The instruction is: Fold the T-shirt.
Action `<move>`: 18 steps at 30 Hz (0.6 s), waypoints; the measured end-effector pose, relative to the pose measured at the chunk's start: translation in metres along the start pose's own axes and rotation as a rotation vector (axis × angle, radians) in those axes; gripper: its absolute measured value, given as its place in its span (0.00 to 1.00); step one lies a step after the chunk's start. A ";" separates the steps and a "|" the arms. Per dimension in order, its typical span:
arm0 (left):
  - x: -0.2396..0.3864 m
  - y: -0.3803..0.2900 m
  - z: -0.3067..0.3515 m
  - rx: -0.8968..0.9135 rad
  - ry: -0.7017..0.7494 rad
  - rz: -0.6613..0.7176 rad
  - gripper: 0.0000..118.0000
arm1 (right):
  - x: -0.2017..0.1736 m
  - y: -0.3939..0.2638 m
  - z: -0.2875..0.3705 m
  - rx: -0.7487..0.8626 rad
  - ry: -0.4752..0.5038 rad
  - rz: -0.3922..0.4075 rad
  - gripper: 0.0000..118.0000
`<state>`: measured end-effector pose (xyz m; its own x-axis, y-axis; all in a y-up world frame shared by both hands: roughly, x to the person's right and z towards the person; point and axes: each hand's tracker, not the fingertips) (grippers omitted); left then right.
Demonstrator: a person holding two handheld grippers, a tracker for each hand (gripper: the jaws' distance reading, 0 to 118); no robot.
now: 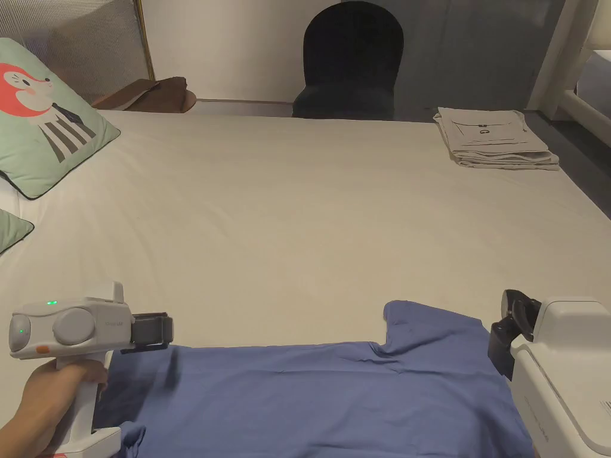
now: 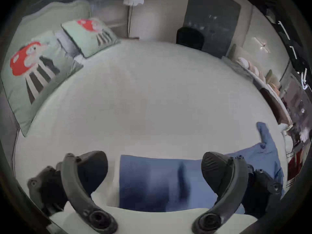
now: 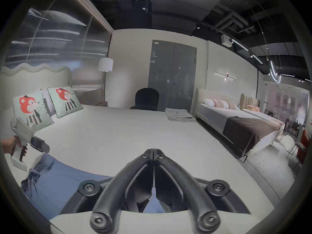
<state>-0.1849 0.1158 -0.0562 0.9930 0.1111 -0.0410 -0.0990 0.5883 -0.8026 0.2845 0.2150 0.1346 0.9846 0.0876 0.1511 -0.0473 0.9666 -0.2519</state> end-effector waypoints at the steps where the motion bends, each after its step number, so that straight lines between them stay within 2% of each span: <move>1: 0.000 -0.001 -0.007 -0.037 0.018 -0.033 0.91 | 0.002 -0.002 -0.004 -0.009 -0.006 0.001 0.00; 3: 0.000 -0.006 -0.017 -0.047 0.066 -0.061 0.91 | 0.006 -0.006 -0.009 -0.023 -0.016 -0.008 0.00; 6: 0.006 -0.016 -0.019 -0.066 0.062 -0.081 0.72 | 0.011 -0.012 -0.015 -0.049 -0.021 -0.019 0.00; 7: 0.009 -0.018 -0.020 -0.073 0.053 -0.089 0.72 | 0.012 -0.014 -0.013 -0.052 -0.021 -0.022 0.00; 8: 0.009 -0.020 -0.021 -0.078 0.040 -0.099 0.58 | 0.012 -0.015 -0.013 -0.056 -0.021 -0.024 0.00; 10: 0.018 -0.021 -0.014 -0.037 0.065 -0.145 0.54 | 0.015 -0.018 -0.015 -0.060 -0.015 -0.024 0.00; 11: 0.020 -0.021 -0.012 -0.044 0.045 -0.157 0.46 | 0.016 -0.020 -0.014 -0.059 -0.012 -0.026 0.00; 12: 0.021 -0.020 -0.010 -0.034 0.032 -0.162 0.34 | 0.017 -0.020 -0.015 -0.062 -0.015 -0.028 0.00; 13: 0.024 -0.020 -0.007 -0.024 0.010 -0.165 0.13 | 0.018 -0.020 -0.018 -0.068 -0.020 -0.030 0.00; 14: 0.030 -0.019 -0.004 -0.027 0.026 -0.165 0.05 | 0.021 -0.020 -0.021 -0.074 -0.018 -0.037 0.00; 18: 0.038 -0.020 0.013 0.031 0.030 -0.177 0.02 | 0.036 -0.019 -0.046 -0.139 -0.019 -0.042 0.00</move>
<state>-0.1462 0.1186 -0.0346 0.9965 -0.0199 0.0806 0.0756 0.6208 -0.7803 0.3282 0.1883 0.1007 0.9818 0.0531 0.1821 0.0195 0.9268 -0.3751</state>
